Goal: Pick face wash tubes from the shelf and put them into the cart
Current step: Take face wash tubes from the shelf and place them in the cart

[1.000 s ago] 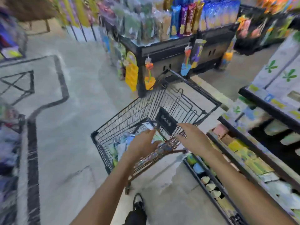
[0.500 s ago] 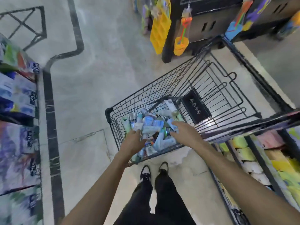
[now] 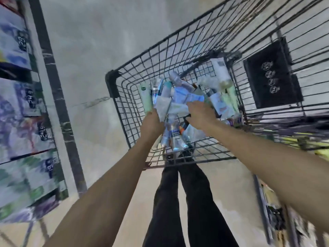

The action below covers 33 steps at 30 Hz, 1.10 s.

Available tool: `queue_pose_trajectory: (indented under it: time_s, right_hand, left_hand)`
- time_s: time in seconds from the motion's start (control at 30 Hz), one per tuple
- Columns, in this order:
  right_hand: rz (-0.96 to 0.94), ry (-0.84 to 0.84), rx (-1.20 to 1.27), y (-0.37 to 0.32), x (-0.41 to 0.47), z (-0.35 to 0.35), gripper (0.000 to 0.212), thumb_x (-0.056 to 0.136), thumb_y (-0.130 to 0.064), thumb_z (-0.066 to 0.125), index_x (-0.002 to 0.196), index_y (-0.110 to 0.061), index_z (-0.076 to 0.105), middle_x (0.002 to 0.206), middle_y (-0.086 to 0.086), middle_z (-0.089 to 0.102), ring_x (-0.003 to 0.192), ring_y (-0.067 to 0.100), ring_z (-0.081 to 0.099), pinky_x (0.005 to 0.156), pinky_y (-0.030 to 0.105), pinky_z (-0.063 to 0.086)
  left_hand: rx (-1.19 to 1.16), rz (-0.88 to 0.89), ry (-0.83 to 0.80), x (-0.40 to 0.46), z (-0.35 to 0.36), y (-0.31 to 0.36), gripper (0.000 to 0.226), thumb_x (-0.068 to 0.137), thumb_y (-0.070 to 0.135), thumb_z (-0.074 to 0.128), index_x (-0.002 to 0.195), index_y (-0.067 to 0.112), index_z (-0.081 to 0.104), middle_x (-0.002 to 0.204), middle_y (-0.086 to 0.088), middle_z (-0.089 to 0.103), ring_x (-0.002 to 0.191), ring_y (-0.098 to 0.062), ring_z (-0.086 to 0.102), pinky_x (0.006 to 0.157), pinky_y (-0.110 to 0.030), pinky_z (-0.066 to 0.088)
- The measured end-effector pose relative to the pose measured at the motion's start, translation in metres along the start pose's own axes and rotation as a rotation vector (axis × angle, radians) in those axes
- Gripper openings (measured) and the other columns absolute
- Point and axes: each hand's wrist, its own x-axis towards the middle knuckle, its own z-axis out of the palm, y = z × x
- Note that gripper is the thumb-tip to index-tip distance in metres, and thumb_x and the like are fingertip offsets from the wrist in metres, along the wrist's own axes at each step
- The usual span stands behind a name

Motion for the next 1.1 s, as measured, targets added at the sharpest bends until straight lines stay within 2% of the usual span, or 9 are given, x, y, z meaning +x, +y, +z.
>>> queue_pose_trajectory:
  time_s: [0.1,0.2,0.37,0.5,0.67,0.83,0.93,1.03,1.1]
  right_hand:
    - [-0.039,0.031,-0.088,0.007,0.024,0.023,0.063,0.093,-0.028,0.068,0.149,-0.015,0.042,0.137,0.020,0.054,0.121,0.043,0.055,0.085,0.048,0.054]
    - [-0.034,0.065,-0.173,0.009,0.041,0.040,0.064,0.090,-0.017,0.069,0.148,-0.014,0.041,0.133,0.018,0.052,0.118,0.041,0.054,0.076,0.042,0.043]
    - [-0.025,0.110,-0.202,0.015,0.062,0.051,0.062,0.091,-0.009,0.063,0.148,-0.013,0.040,0.135,0.018,0.058,0.123,0.042,0.051,0.090,0.048,0.046]
    - [-0.036,0.101,-0.114,0.019,0.059,0.038,0.055,0.090,-0.023,0.071,0.141,-0.017,0.051,0.129,0.013,0.064,0.124,0.038,0.053,0.093,0.045,0.045]
    - [0.116,0.151,0.293,0.023,0.025,0.008,0.040,0.082,-0.023,0.079,0.112,-0.016,0.053,0.112,0.011,0.063,0.100,0.034,0.063,0.069,0.039,0.048]
    - [0.309,0.232,0.904,0.013,-0.035,-0.044,0.052,0.084,-0.016,0.081,0.116,-0.020,0.041,0.116,0.007,0.058,0.095,0.029,0.064,0.081,0.045,0.057]
    - [0.346,0.350,1.155,0.003,-0.081,-0.078,0.054,0.084,-0.011,0.080,0.121,-0.021,0.043,0.118,0.003,0.060,0.089,0.020,0.067,0.077,0.037,0.057]
    - [0.307,0.448,1.397,-0.009,-0.139,-0.104,0.054,0.085,-0.012,0.080,0.125,-0.023,0.045,0.120,-0.001,0.061,0.095,0.016,0.067,0.082,0.034,0.055]
    - [0.293,0.516,1.539,-0.015,-0.178,-0.120,0.063,0.081,-0.028,0.084,0.134,-0.024,0.051,0.125,0.003,0.067,0.100,0.022,0.070,0.088,0.041,0.057]
  left_hand:
    - [-0.016,-0.039,-0.002,0.016,0.022,-0.007,0.052,0.091,0.026,0.067,0.135,0.005,0.049,0.122,-0.020,0.063,0.104,-0.041,0.067,0.080,-0.048,0.057]
    - [-0.011,-0.090,0.004,0.024,0.037,-0.008,0.059,0.090,0.026,0.076,0.136,0.007,0.043,0.129,-0.018,0.054,0.107,-0.036,0.063,0.086,-0.049,0.056]
    - [0.023,-0.060,0.067,0.040,0.053,-0.015,0.048,0.092,0.021,0.072,0.129,0.010,0.043,0.116,-0.016,0.061,0.100,-0.036,0.064,0.075,-0.047,0.056]
    - [-0.188,-0.109,0.047,0.043,0.042,-0.007,0.037,0.092,0.016,0.071,0.125,0.008,0.056,0.111,-0.009,0.066,0.096,-0.027,0.064,0.082,-0.042,0.056]
    - [-0.660,-0.216,-0.087,0.022,0.003,0.013,0.051,0.079,0.007,0.074,0.128,0.008,0.060,0.118,-0.011,0.070,0.102,-0.030,0.068,0.088,-0.045,0.059]
    - [-0.936,-0.161,-0.254,-0.025,-0.048,0.050,0.077,0.076,0.009,0.073,0.146,0.017,0.044,0.132,-0.010,0.065,0.111,-0.034,0.069,0.096,-0.061,0.056]
    - [-1.017,-0.061,-0.308,-0.059,-0.080,0.073,0.078,0.077,0.003,0.069,0.146,0.026,0.040,0.135,-0.014,0.062,0.116,-0.041,0.065,0.098,-0.064,0.051]
    - [-1.018,0.066,-0.362,-0.093,-0.106,0.097,0.071,0.081,-0.004,0.064,0.144,0.020,0.044,0.127,-0.021,0.065,0.107,-0.042,0.068,0.088,-0.059,0.058]
    - [-0.987,0.147,-0.403,-0.118,-0.121,0.117,0.066,0.078,-0.003,0.069,0.139,0.016,0.049,0.126,-0.024,0.064,0.103,-0.040,0.069,0.073,-0.046,0.061]
